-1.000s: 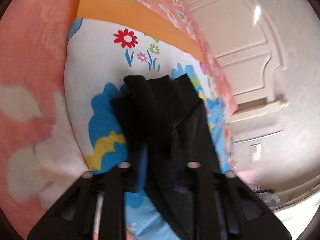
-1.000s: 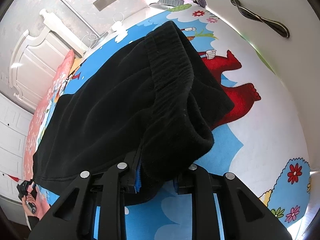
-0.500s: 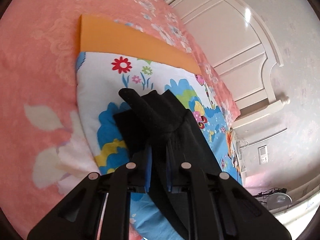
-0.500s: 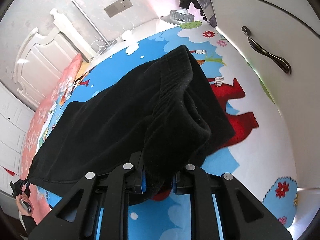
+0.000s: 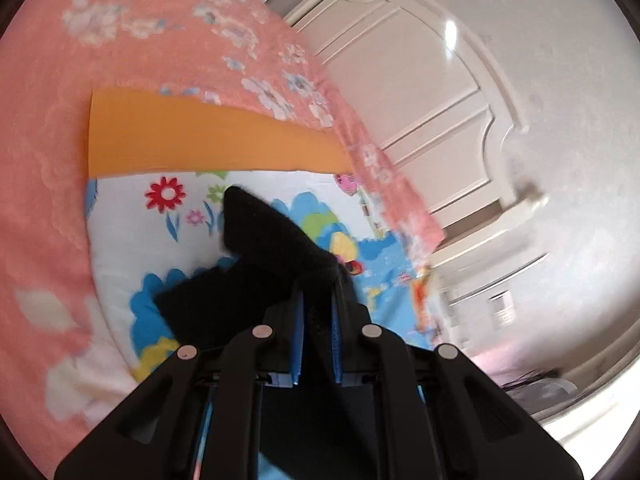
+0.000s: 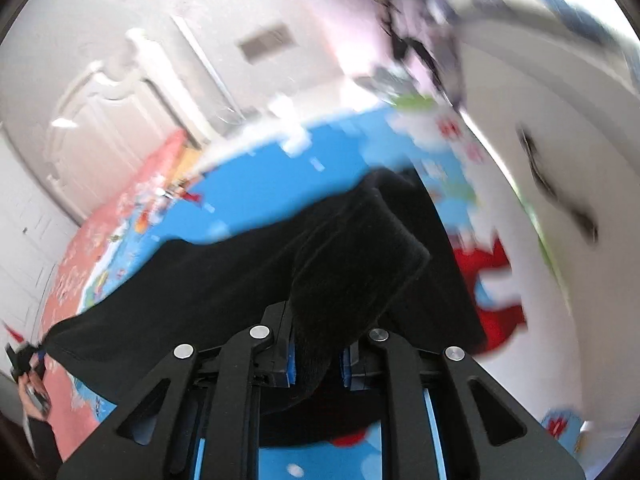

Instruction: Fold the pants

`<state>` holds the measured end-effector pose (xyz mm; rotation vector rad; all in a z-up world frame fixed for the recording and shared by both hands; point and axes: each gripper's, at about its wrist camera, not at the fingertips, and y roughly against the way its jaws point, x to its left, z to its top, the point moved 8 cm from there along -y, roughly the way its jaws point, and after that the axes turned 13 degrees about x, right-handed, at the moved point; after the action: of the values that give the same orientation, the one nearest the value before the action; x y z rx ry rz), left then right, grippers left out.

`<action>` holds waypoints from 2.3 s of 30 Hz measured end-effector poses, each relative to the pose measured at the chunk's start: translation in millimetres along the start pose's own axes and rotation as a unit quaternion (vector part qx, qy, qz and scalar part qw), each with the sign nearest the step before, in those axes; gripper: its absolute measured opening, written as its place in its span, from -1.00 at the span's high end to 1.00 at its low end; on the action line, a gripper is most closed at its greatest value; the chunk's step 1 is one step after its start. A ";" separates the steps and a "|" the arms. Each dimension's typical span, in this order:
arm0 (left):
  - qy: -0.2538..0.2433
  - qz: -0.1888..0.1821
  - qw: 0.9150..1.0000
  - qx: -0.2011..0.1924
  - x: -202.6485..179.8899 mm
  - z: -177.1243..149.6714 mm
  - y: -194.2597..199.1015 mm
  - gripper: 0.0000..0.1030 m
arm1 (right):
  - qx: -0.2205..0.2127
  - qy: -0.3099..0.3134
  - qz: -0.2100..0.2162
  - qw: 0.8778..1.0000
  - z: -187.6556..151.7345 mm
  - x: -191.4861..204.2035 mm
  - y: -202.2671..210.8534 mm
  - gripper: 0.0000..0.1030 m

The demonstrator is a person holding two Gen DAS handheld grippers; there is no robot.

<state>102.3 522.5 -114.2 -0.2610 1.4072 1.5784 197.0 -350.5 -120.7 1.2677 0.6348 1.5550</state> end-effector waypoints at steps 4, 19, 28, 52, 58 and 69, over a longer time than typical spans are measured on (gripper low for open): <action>0.055 0.014 0.997 0.047 52.6 -25.4 -31.9 0.79 | 0.047 -0.023 -0.010 0.999 -33.3 -25.8 -28.5 0.73; 0.083 0.008 0.994 0.065 74.9 -34.0 -44.4 0.78 | 0.047 -0.027 -0.018 0.998 -45.0 -32.7 -29.5 0.76; -0.018 0.152 0.988 -0.031 53.4 -23.3 1.3 0.17 | 0.024 -0.038 -0.143 0.989 -57.3 -57.4 5.3 -0.24; -0.490 0.048 0.863 0.112 -266.2 -189.7 -186.6 0.66 | 0.020 0.112 -0.220 0.969 49.1 -12.8 -82.6 -0.37; -0.637 -0.094 0.722 0.252 -386.2 -409.4 -258.8 0.67 | 0.001 0.087 -0.200 0.976 45.9 -21.8 -83.9 -0.43; -0.640 -0.097 0.709 0.281 -409.9 -439.3 -304.4 0.71 | -0.005 0.061 -0.160 0.985 44.7 -28.6 -84.4 -0.54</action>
<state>354.5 -100.3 -160.0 0.8967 0.5803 0.6823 268.1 -353.4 -190.6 1.0098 0.8629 1.3719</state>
